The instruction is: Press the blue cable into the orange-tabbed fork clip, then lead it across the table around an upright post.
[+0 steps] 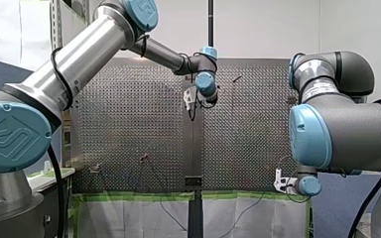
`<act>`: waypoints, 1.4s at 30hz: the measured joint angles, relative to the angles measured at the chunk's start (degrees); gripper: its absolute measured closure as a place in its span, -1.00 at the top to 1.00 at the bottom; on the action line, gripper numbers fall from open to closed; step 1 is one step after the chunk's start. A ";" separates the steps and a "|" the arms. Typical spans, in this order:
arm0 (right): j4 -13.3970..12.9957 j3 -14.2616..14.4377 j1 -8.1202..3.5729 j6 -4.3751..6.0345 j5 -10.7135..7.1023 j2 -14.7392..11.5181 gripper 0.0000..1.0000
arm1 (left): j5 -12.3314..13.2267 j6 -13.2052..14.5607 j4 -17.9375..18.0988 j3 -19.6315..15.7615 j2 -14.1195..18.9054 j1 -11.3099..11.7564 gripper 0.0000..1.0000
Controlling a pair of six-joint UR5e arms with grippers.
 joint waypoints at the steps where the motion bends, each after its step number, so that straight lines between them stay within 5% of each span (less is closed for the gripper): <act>1: -0.01 0.01 -0.01 0.01 -0.03 0.00 -1.00 | -0.01 0.00 0.01 -0.19 0.42 -0.08 0.98; 19: -0.05 -0.01 -0.10 1.59 -1.58 0.31 -1.00 | 0.49 3.68 -4.14 -0.76 8.78 -1.72 0.98; 31: -0.11 0.00 -0.80 2.04 -2.76 1.35 -1.00 | 5.83 8.65 -9.29 -0.76 8.99 -1.99 0.98; 42: -0.10 -0.01 -0.90 2.05 -3.72 1.71 -1.00 | 10.87 11.48 -9.91 -0.66 10.85 -2.10 0.98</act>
